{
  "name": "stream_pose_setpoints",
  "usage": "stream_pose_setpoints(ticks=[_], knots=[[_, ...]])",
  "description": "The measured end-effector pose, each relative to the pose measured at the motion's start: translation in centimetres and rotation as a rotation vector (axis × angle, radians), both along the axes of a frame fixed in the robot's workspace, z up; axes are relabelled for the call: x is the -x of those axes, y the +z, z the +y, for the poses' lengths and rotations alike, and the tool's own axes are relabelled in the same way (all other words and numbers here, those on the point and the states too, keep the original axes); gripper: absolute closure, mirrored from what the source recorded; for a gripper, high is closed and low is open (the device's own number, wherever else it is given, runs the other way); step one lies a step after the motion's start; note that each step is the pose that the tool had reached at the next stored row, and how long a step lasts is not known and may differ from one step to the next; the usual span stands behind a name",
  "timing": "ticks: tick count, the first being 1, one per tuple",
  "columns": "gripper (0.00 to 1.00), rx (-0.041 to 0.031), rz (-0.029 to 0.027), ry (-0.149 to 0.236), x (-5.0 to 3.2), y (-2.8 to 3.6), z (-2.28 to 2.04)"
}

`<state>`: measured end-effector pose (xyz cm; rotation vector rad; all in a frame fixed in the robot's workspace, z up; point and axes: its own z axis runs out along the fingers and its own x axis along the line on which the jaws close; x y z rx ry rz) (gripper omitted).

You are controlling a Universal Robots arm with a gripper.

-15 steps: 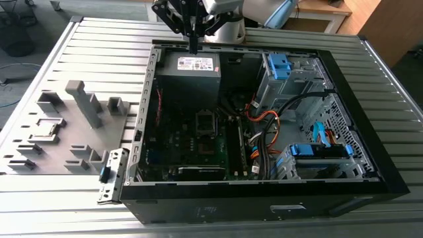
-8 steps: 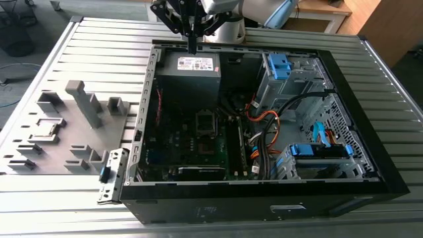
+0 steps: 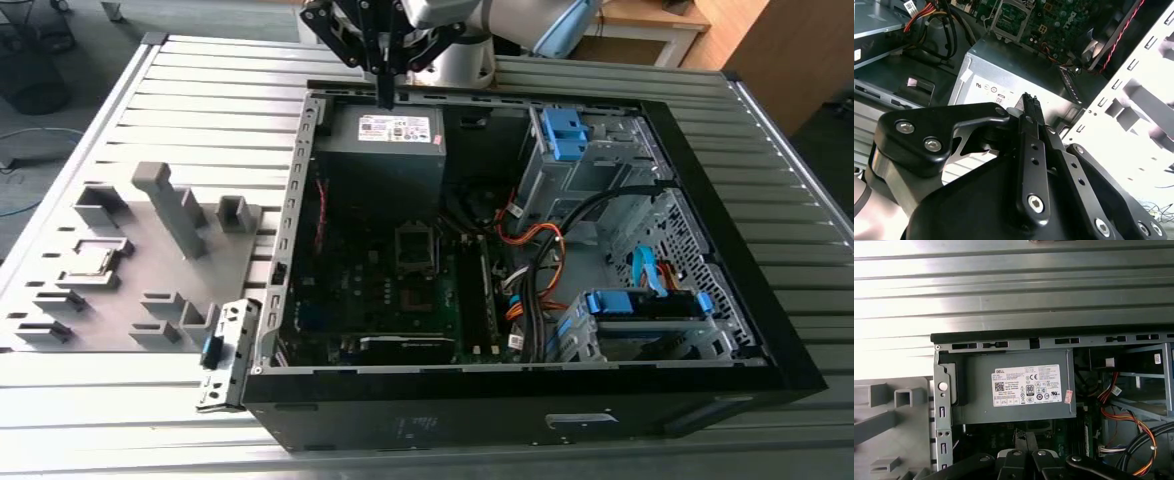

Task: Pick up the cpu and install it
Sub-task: 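Reach for the cpu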

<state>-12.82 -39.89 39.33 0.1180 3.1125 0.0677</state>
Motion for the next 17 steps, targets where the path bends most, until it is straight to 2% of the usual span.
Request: stream_pose_setpoints(ticks=[17], knots=[[0.89, 0.0001, 0.0, 0.0, 1.26, 0.0, 0.0]])
